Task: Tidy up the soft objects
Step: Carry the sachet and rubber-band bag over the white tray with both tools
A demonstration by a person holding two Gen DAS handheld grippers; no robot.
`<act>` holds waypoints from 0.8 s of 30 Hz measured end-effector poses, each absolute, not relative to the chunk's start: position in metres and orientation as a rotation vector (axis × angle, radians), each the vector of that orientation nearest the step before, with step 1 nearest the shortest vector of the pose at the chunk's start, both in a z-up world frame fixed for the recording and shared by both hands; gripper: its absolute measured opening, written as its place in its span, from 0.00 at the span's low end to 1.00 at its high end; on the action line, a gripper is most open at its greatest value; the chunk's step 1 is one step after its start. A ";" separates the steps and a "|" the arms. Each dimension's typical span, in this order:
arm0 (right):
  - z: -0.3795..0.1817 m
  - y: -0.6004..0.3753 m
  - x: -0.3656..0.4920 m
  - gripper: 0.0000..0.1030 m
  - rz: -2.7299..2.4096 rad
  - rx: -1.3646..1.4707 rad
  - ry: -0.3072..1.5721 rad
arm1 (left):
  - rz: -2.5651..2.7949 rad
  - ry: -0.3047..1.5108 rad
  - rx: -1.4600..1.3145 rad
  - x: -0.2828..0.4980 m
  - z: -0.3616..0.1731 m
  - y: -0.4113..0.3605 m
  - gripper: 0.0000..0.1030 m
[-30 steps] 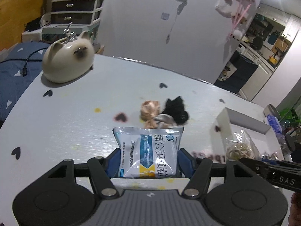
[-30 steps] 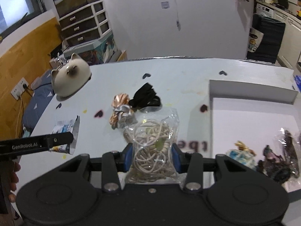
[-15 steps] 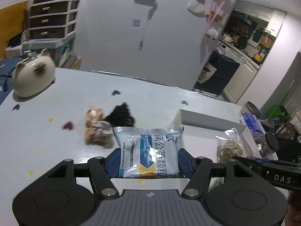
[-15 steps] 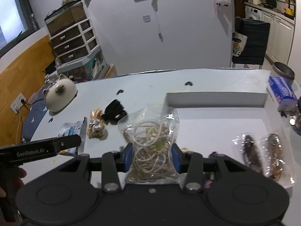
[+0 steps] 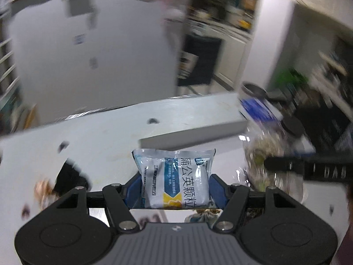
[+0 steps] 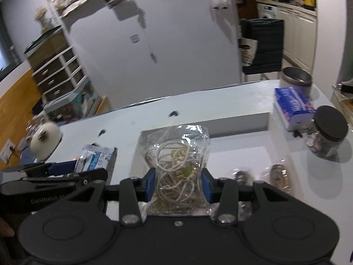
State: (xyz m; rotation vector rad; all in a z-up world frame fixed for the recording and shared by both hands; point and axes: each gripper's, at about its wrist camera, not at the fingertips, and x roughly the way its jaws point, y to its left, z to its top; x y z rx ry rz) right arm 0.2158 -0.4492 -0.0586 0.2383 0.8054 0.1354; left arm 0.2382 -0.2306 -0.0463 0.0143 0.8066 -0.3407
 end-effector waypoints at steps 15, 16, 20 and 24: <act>-0.092 -0.481 0.275 0.42 -0.020 0.324 0.887 | -0.820 0.822 0.734 0.333 -0.120 -0.293 0.66; -0.096 -0.481 0.280 0.43 -0.025 0.341 0.899 | -0.840 0.816 0.774 0.336 -0.126 -0.296 0.66; -0.113 -0.475 0.301 0.43 -0.028 0.408 0.947 | -0.968 0.796 0.875 0.340 -0.145 -0.299 0.66; -0.130 -0.462 0.323 0.43 -0.014 0.424 0.997 | -1.073 0.784 0.981 0.341 -0.158 -0.297 0.66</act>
